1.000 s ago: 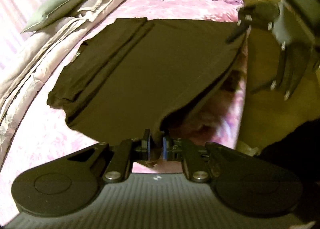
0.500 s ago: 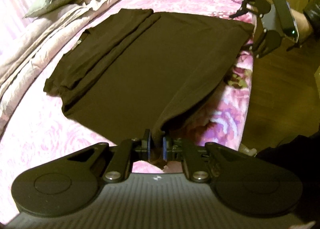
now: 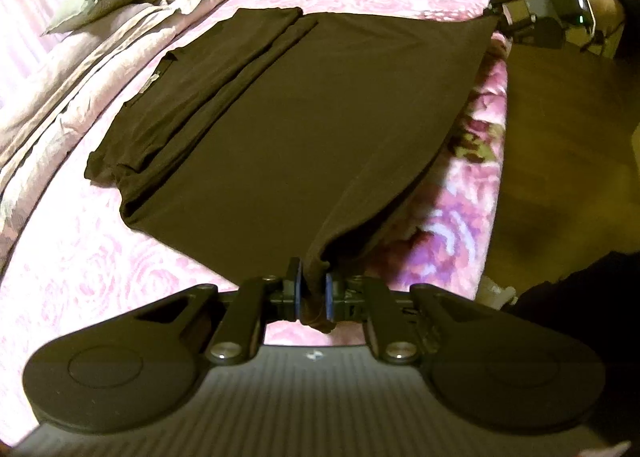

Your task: Fold clothes

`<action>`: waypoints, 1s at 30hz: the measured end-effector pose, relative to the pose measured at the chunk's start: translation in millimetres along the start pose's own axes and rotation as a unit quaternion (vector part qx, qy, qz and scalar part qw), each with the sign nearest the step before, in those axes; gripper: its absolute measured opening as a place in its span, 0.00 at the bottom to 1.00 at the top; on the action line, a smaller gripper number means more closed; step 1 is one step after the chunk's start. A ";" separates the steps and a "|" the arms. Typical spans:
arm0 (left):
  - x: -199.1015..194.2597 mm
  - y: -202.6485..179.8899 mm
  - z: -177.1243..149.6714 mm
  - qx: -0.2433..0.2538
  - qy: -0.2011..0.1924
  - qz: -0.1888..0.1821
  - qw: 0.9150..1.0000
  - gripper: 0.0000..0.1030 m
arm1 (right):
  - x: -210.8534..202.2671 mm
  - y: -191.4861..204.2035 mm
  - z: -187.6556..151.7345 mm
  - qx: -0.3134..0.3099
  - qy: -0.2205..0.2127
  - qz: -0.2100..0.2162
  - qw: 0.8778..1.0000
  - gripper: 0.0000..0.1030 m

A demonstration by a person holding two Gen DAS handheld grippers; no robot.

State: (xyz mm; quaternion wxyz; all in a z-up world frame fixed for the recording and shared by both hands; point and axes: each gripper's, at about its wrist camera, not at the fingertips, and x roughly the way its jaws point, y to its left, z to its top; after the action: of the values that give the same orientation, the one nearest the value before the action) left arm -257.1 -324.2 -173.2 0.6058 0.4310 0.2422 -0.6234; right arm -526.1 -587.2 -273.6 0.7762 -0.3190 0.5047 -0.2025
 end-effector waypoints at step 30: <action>-126.6 60.8 34.1 -0.143 -0.011 0.005 0.990 0.05 | -135.7 -119.2 65.0 -0.045 0.008 0.083 0.995 0.04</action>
State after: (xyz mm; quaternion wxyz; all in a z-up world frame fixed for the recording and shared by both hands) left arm -220.1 -292.1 -37.2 0.6666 0.3342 0.3199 -0.5845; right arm -521.2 -567.1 -82.7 0.7712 -0.3088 0.5443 -0.1169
